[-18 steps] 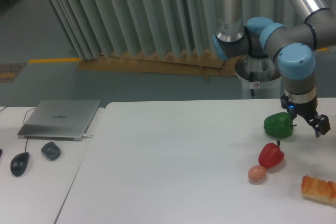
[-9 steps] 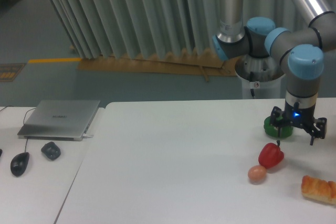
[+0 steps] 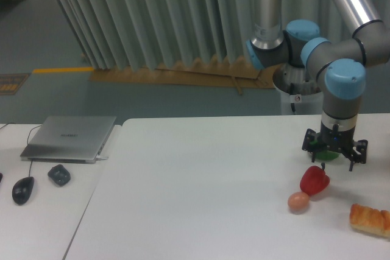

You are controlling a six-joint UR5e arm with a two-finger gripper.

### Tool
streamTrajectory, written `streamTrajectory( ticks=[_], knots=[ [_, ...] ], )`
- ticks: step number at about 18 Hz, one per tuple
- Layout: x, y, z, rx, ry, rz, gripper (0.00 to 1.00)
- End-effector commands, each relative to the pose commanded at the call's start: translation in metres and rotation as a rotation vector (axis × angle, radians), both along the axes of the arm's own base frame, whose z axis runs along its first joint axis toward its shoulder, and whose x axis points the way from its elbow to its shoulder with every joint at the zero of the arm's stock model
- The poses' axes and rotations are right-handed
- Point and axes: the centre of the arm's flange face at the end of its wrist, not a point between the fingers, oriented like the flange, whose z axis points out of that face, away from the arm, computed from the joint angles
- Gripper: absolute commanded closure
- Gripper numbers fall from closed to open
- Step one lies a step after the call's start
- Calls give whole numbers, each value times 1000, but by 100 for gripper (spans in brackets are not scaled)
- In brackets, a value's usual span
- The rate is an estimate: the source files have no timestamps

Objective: Place the red peppers in a basket
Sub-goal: 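Shift the open gripper toward the red bell pepper, then lower the gripper onto the red pepper and close on it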

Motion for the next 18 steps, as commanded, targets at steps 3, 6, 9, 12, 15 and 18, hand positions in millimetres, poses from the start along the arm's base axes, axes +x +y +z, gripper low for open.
streamTrajectory(
  ticks=[3, 6, 9, 12, 15, 18],
  knots=[
    [15, 17, -3, 15, 20, 0, 0],
    [24, 25, -15, -11, 26, -22, 0],
    [25, 23, -14, -9, 27, -31, 0],
    [26, 22, -19, -16, 21, -66, 0],
    [24, 18, -20, -16, 17, -157, 0],
    [17, 15, -23, -24, 18, -216, 0]
  ],
)
